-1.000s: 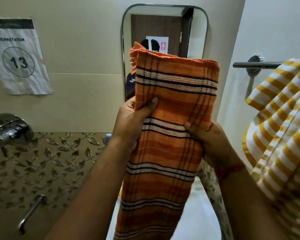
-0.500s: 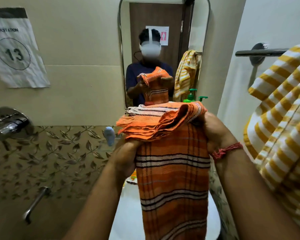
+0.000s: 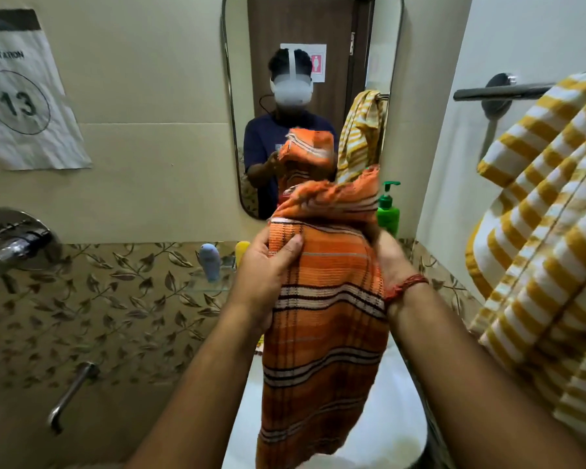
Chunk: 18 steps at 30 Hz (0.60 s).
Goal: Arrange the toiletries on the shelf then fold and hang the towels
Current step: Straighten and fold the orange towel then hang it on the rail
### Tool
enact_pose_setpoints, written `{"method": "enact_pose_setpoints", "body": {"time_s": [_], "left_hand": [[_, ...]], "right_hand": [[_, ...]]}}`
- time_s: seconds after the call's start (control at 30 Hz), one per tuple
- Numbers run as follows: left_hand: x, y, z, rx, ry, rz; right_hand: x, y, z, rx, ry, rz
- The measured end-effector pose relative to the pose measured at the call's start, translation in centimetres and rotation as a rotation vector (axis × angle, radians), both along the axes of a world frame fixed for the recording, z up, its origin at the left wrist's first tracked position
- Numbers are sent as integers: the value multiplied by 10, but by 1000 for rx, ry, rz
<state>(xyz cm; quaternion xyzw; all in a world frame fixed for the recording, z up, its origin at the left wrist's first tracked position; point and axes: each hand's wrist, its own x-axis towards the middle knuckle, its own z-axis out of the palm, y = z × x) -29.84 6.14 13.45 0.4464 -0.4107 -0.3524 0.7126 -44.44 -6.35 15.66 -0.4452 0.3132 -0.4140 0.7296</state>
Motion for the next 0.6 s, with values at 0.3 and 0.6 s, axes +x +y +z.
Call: {"method": "enact_pose_setpoints", "body": {"time_s": [0.3,0.6], "left_hand": [[8,0,-3,30,45,146],[19,11,20,-49,46,65]], "right_hand": [[-20,18,-19,-81,-158,378],[-32,44,-43,-419,-125,281]]}}
